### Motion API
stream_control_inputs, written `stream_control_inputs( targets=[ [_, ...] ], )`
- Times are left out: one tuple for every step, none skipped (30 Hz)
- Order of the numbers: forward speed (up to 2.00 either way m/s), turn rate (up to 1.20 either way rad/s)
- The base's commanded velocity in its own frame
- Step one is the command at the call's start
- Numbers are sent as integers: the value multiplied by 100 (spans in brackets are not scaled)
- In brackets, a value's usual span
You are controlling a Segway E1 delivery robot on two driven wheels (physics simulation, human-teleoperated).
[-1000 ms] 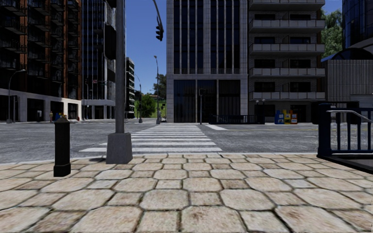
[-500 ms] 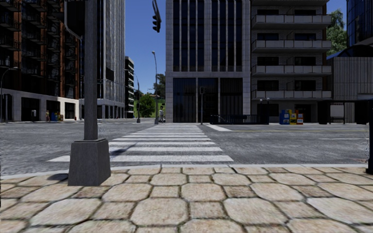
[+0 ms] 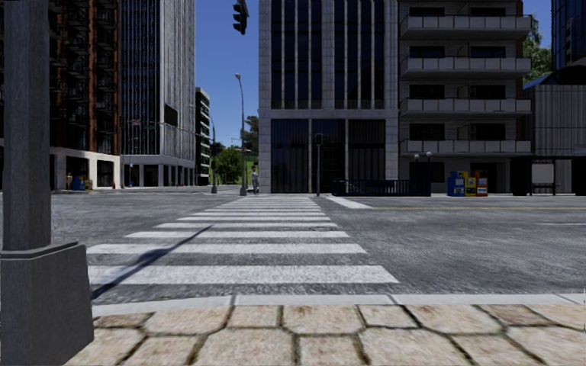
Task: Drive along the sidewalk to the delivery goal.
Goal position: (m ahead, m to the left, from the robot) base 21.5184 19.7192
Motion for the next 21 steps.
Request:
stream_control_inputs(
  targets=[
    [200,0],
    [200,0],
    [200,0],
    [200,0],
    [200,0],
    [200,0],
    [200,0],
    [200,0],
    [200,0],
    [200,0],
    [200,0],
    [200,0],
    [200,0],
    [200,0],
    [200,0],
    [198,0],
    [175,0],
    [162,0],
    [148,0],
    [139,0],
    [134,0]
  ],
)
